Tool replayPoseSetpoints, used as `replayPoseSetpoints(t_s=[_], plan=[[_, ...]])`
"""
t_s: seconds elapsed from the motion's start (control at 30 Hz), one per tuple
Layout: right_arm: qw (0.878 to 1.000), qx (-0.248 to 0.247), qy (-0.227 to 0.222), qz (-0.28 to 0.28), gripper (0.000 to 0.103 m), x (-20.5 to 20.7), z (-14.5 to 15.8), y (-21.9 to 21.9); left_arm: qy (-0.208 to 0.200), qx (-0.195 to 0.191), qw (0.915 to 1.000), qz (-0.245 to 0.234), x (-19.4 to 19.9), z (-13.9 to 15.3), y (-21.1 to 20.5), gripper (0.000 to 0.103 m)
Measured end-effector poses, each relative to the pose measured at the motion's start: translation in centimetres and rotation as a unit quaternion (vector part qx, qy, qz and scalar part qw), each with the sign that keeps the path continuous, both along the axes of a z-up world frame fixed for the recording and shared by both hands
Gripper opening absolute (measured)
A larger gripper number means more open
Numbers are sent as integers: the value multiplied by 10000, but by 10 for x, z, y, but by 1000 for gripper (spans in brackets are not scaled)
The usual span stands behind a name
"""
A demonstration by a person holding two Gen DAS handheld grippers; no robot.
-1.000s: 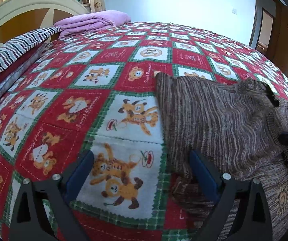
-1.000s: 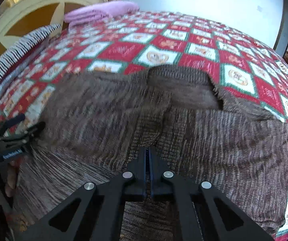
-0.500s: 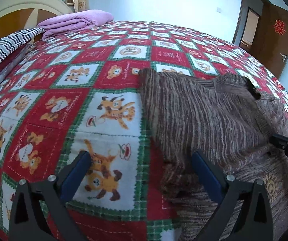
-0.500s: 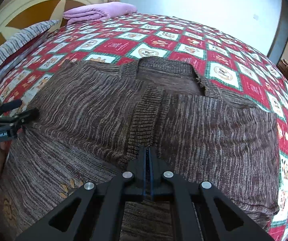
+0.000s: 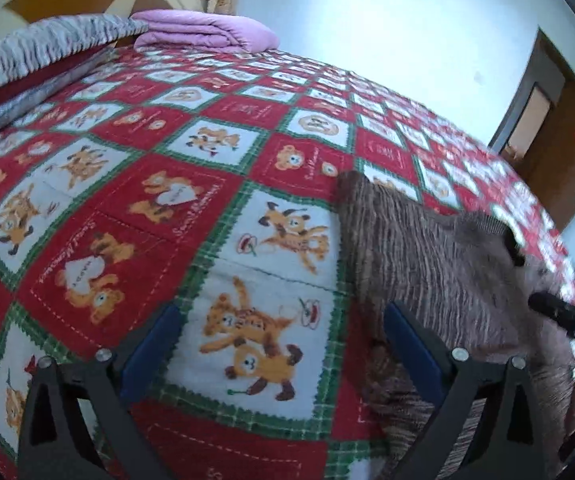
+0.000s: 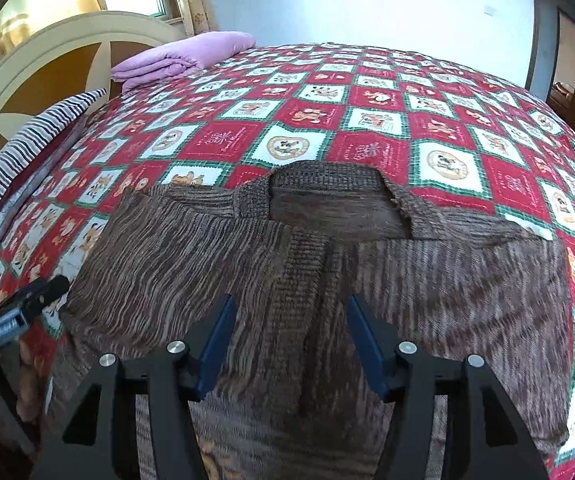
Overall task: Fold small clothes
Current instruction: 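Open the right tool and smooth the folded sweater flat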
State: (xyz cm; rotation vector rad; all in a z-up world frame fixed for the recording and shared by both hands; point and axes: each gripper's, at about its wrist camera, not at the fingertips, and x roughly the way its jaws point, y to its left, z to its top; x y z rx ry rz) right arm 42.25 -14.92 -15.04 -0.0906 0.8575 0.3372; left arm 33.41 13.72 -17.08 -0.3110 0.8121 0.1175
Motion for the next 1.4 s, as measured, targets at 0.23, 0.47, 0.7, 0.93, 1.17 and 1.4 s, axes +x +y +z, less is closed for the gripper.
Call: replayPoseSetpoints(t_s=[0.23, 0.47, 0.7, 0.93, 1.17, 1.4], plan=[[9976, -674, 164, -78, 56, 13, -28, 1, 291, 749, 9957, -466, 9, -3, -27, 103], [9982, -601, 31, -78, 56, -19, -21, -14, 318, 624, 9965, -459, 10, -4, -20, 103], [9972, 375, -189, -622, 56, -32, -1, -90, 293, 563, 9970, -443, 9, -4, -22, 103], [9898, -73, -17, -1420, 52, -34, -22, -169, 343, 701, 9961, -418, 9, -5, -24, 103], [9887, 294, -242, -1447, 55, -52, -10, -184, 362, 793, 9954, -401, 9, -5, -27, 103], [9891, 109, -123, -1465, 59, -62, -19, -183, 433, 661, 9952, -573, -11, -2, -33, 103]])
